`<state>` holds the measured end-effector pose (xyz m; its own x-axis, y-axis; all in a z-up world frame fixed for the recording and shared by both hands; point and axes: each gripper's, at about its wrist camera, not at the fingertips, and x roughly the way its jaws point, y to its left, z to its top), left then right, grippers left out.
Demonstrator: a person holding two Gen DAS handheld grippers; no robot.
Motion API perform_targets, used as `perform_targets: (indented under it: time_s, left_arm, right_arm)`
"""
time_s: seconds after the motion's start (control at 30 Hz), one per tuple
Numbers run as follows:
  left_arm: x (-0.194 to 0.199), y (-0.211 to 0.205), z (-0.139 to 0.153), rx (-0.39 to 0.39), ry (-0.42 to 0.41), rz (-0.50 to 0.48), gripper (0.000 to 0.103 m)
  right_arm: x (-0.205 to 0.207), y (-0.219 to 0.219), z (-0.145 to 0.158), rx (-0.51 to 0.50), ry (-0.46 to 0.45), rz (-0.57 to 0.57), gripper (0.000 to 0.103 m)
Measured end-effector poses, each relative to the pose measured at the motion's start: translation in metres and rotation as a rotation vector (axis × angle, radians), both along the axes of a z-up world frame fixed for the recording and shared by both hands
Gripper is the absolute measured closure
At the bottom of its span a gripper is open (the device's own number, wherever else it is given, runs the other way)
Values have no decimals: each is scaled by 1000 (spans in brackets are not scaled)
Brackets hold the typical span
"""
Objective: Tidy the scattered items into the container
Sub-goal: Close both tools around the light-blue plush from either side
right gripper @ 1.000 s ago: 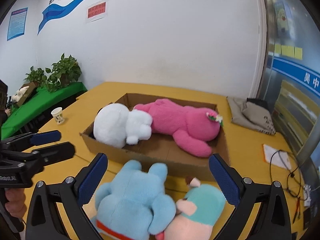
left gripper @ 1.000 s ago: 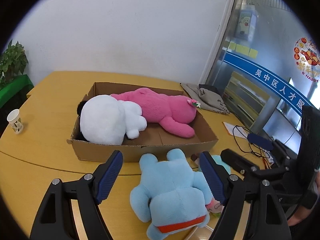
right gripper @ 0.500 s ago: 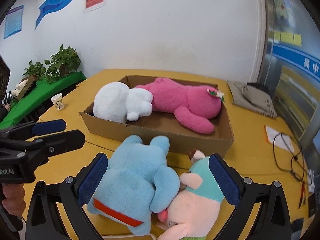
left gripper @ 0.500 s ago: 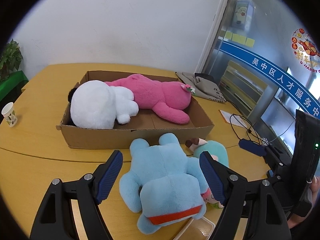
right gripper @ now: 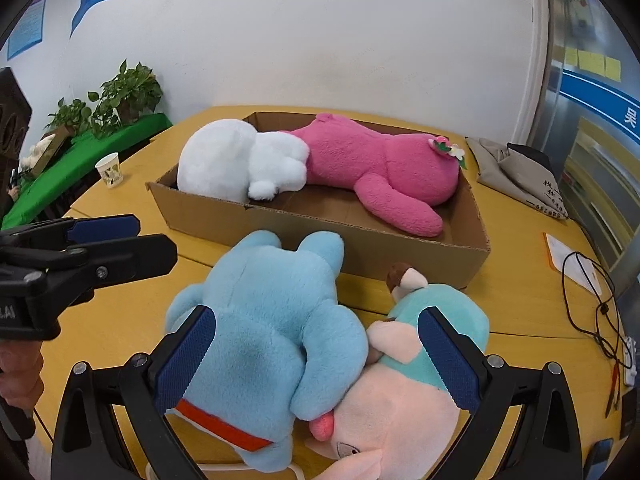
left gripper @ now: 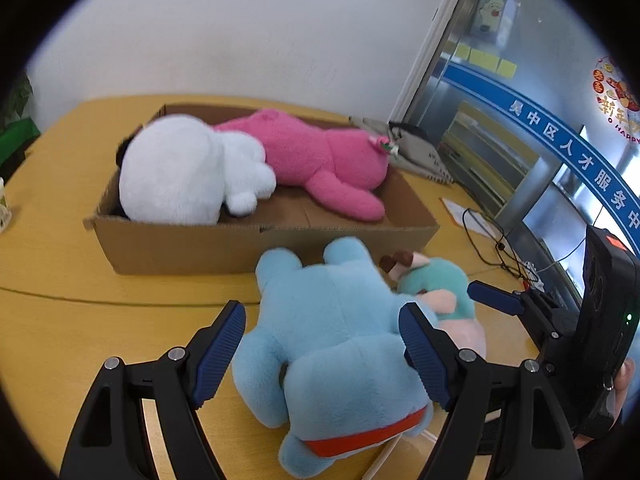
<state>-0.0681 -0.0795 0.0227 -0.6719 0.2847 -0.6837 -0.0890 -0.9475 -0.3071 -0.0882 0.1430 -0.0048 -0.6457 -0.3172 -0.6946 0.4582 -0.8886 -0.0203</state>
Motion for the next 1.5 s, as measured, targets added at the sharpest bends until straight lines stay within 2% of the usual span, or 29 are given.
perform_targets:
  time_s: [0.07, 0.17, 0.33, 0.53, 0.73, 0.87, 0.97, 1.1, 1.17, 1.23, 1.37, 1.47, 1.5]
  left_arm:
    - [-5, -3, -8, -5, -27, -2, 24]
    - [-5, -11, -14, 5, -32, 1, 24]
    - [-12, -15, -30, 42, -86, -34, 24]
    - [-19, -3, -43, 26, -130, -94, 24]
    - [-31, -5, -51, 97, -159, -133, 24]
    - [-36, 2, -54, 93, -168, -176, 21]
    - [-43, 7, -58, 93, -187, -160, 18]
    - [-43, 15, -58, 51, -202, -152, 17]
    - [-40, 9, -57, 77, -220, -144, 18]
    - [-34, -1, -53, 107, -225, -144, 18]
    - [-27, -24, -49, 86, -186, -112, 18]
    - [-37, -43, -64, 129, -223, -98, 18]
    - [-40, -49, -71, 175, -234, -112, 18]
  right_arm:
    - [-3, -5, -11, -7, -48, 22, 0]
    - [-2, -15, -25, -1, -70, 51, 0]
    - [3, -15, -30, -25, -75, 90, 0]
    - [0, -5, -33, -70, -122, 88, 0]
    - [0, -5, -36, -95, -144, 139, 0]
    - [-1, -7, -38, -85, -142, 178, 0]
    - [3, -14, -42, -69, -131, 201, 0]
    - [11, -28, -46, 0, -108, 228, 0]
    - [7, -29, -54, -16, -144, 220, 0]
    - [8, -28, -55, -30, -138, 232, 0]
    - [11, -27, -54, -30, -125, 243, 0]
    - [6, -23, -52, -66, -140, 240, 0]
    - [5, -24, -50, -72, -144, 237, 0]
